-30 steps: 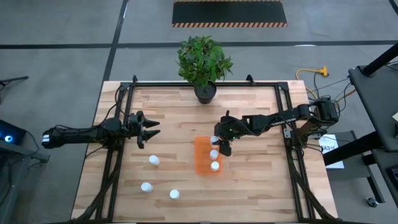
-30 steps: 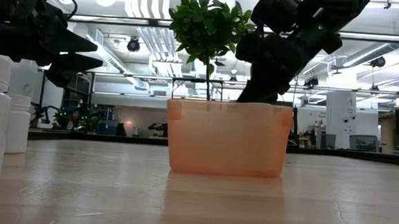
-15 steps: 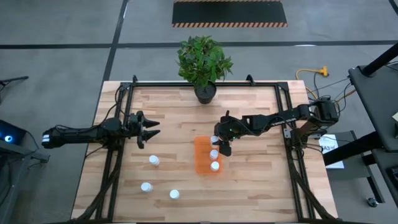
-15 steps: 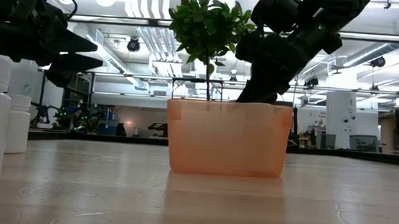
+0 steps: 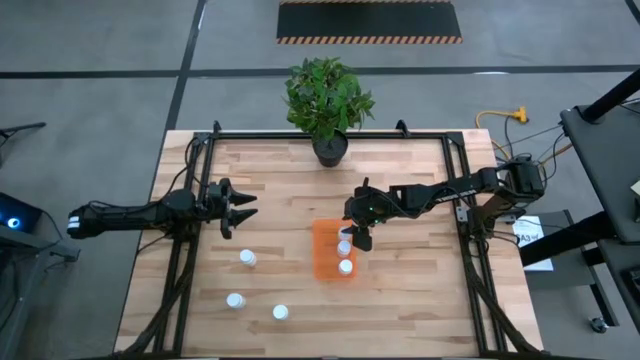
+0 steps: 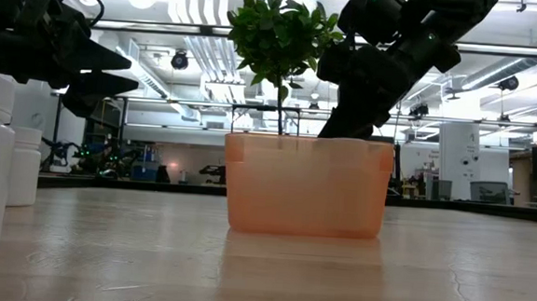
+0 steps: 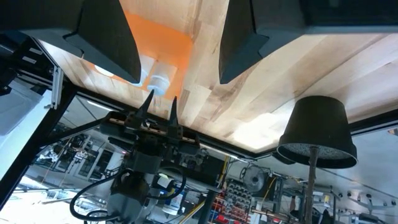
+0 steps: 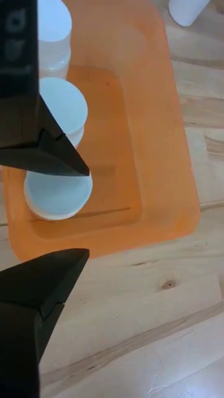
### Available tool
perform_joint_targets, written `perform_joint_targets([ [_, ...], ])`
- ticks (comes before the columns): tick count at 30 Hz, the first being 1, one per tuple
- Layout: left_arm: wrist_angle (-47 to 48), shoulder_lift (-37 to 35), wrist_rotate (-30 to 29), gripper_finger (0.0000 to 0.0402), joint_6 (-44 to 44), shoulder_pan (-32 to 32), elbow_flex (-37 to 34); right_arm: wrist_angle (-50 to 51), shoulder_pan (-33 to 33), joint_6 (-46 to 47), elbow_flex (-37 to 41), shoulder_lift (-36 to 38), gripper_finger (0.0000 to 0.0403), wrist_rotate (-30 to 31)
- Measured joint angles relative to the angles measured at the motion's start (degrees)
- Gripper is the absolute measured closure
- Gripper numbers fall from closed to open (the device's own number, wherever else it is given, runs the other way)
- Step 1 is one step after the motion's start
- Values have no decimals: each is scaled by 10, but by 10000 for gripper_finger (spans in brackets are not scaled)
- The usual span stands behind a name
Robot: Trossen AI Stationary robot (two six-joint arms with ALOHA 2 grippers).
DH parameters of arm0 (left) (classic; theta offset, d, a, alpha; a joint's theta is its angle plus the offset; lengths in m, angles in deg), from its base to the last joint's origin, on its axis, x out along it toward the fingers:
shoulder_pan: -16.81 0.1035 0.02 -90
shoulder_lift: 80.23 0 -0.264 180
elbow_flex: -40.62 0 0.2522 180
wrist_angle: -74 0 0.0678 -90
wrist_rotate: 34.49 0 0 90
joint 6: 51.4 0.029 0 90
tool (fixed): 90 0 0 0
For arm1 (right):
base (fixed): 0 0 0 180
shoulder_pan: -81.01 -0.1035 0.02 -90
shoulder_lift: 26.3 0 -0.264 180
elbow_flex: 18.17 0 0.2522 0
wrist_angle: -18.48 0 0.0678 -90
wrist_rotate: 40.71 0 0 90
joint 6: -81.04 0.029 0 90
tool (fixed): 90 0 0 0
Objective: Pick and place pill bottles into a basket
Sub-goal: Put the white pill bottle into the orange bin
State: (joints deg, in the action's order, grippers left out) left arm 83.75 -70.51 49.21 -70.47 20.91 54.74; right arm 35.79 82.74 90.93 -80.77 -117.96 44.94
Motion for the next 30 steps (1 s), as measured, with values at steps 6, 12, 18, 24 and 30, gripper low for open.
perform_joint_targets([
  [6, 0, 0, 0, 201, 0, 0, 0, 1, 0, 1, -1, 0, 211, 0],
  [12, 0, 0, 0, 201, 0, 0, 0, 0, 0, -6, -1, 0, 211, -1],
  [18, 0, 0, 0, 201, 0, 0, 0, 0, 0, -12, -2, 0, 211, -1],
  [24, 0, 0, 0, 201, 0, 0, 0, 0, 0, -13, -2, 0, 211, -1],
  [30, 0, 0, 0, 201, 0, 0, 0, -16, 0, -2, -2, 1, 211, -1],
])
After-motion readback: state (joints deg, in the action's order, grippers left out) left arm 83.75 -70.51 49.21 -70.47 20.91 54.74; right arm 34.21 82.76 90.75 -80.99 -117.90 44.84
